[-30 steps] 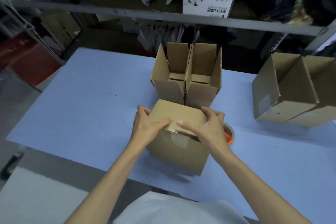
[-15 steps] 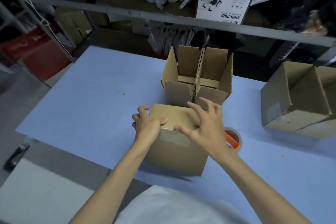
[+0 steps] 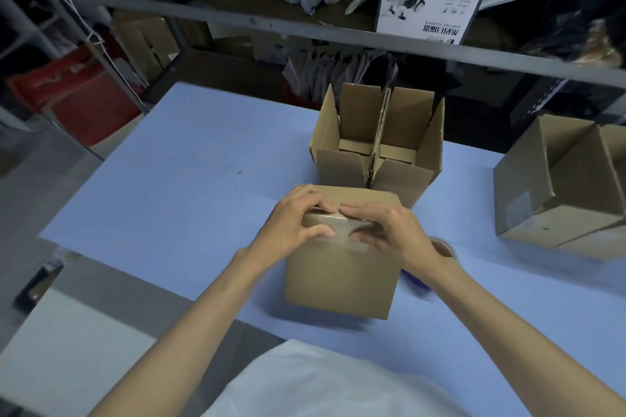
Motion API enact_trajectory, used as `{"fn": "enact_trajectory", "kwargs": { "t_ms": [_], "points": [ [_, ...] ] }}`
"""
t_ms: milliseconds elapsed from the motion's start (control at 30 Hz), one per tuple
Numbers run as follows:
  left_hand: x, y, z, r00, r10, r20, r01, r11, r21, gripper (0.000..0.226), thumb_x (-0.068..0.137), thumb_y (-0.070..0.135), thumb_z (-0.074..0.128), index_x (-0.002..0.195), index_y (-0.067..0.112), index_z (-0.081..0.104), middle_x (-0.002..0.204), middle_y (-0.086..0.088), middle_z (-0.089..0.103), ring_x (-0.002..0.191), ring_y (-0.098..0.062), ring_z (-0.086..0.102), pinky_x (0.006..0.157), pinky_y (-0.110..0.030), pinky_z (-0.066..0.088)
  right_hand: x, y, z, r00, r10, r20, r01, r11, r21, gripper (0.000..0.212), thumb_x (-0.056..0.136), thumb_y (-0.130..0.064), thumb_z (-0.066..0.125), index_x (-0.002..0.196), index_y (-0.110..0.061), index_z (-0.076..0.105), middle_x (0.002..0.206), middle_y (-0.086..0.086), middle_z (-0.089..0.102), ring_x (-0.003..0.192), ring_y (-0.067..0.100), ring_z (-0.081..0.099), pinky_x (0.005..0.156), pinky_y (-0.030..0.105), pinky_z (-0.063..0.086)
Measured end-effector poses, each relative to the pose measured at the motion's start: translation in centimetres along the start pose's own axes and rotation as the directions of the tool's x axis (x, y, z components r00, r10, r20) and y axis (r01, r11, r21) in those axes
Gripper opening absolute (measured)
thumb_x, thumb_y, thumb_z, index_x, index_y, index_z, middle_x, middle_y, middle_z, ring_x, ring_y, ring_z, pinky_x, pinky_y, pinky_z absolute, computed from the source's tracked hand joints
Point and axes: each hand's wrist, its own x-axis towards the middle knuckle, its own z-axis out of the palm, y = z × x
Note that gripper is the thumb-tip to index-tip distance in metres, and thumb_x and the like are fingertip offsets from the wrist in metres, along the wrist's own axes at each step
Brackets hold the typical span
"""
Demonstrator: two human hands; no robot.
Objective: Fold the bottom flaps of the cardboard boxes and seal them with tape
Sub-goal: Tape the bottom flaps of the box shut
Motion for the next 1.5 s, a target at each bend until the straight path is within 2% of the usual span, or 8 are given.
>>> {"fn": "enact_trajectory", "kwargs": {
  "t_ms": [167,267,433,567,700,1100,1300,1500],
  "points": [
    [-0.3,-0.6,-0.5,0.998,-0.034,0.058,0.029,0.996,0.079,0.06,0.056,0.02,0.091,0.108,0.019,0.062,0.11,0.009,0.055,0.106,-0.007,0.049,0.093,-0.022,0.042,0.9,-1.2,1.1,0.985,0.106,-0.137,-0.12,0.988,-0.1,0.051,0.066,-0.06,0.074,0.111,-0.036,0.068,0.112,-0.022,0.067,0.106,0.0,0.059,0.076,0.03,0.049],
    [-0.4,-0.7,-0.1,0.999,-0.038,0.01,0.038,0.998,0.044,0.056,0.06,0.022,0.09,0.108,0.018,0.063,0.11,0.006,0.057,0.108,-0.009,0.051,0.095,-0.027,0.043,1.0,-1.2,2.3,0.975,0.061,-0.212,-0.097,0.981,-0.165,0.048,0.068,-0.052,0.077,0.109,-0.03,0.065,0.105,-0.017,0.067,0.099,0.01,0.061,0.069,0.035,0.049],
    [-0.3,-0.9,0.5,0.999,-0.038,-0.035,0.039,0.999,0.014,0.043,0.067,0.03,0.086,0.104,0.019,0.066,0.106,0.008,0.058,0.105,-0.006,0.052,0.092,-0.021,0.042,0.2,0.7,1.2,0.99,-0.056,0.129,0.093,0.948,-0.304,0.086,0.058,-0.032,0.085,0.134,-0.026,0.043,0.131,-0.012,0.05,0.116,0.016,0.05,0.083,0.037,0.046],
    [-0.6,-1.2,1.1,0.989,-0.026,-0.148,0.031,0.999,0.026,0.029,0.076,0.032,0.08,0.1,0.021,0.069,0.1,0.01,0.059,0.099,-0.006,0.053,0.088,-0.019,0.042,1.3,-0.7,1.2,0.996,-0.07,-0.064,0.062,0.991,-0.116,0.047,0.08,-0.051,0.068,0.117,-0.023,0.062,0.111,-0.011,0.064,0.101,0.012,0.058,0.073,0.027,0.045],
    [-1.0,-0.9,2.0,0.963,0.03,-0.267,-0.017,0.998,0.053,0.01,0.083,0.026,0.072,0.086,0.017,0.07,0.088,0.008,0.063,0.087,-0.009,0.054,0.08,-0.028,0.045,1.1,-1.3,2.3,0.938,-0.176,-0.298,0.13,0.977,-0.167,0.02,0.082,-0.03,0.071,0.093,-0.013,0.075,0.092,-0.004,0.074,0.084,0.02,0.069,0.059,0.028,0.051],
    [-0.3,-0.2,3.4,0.927,-0.016,-0.375,0.068,0.99,0.125,0.011,0.069,0.007,0.072,0.067,0.009,0.061,0.069,0.005,0.061,0.072,-0.015,0.052,0.075,-0.031,0.036,0.5,-0.5,2.9,0.899,-0.155,-0.41,0.032,0.956,-0.293,0.013,0.083,-0.028,0.069,0.08,-0.016,0.075,0.077,-0.003,0.073,0.072,0.02,0.071,0.044,0.032,0.049],
    [1.0,-0.2,2.3,0.933,-0.106,-0.344,0.108,0.994,-0.013,0.009,0.072,0.005,0.076,0.071,0.008,0.067,0.074,0.004,0.066,0.075,-0.018,0.059,0.075,-0.039,0.047,-0.4,0.3,1.5,0.926,-0.009,-0.378,-0.081,0.971,-0.223,0.064,0.078,-0.045,0.074,0.131,-0.014,0.056,0.125,0.007,0.058,0.113,0.023,0.054,0.082,0.032,0.05],
    [0.5,-0.5,1.5,0.907,-0.157,-0.39,0.111,0.984,-0.137,0.014,0.075,-0.002,0.071,0.072,0.01,0.066,0.077,0.004,0.065,0.083,-0.021,0.063,0.078,-0.04,0.051,-3.4,1.3,1.1,0.902,0.335,-0.272,-0.237,0.911,0.338,0.093,0.069,-0.068,0.068,0.144,-0.027,0.03,0.134,-0.009,0.04,0.122,0.005,0.045,0.097,0.025,0.042]
  ]
}}
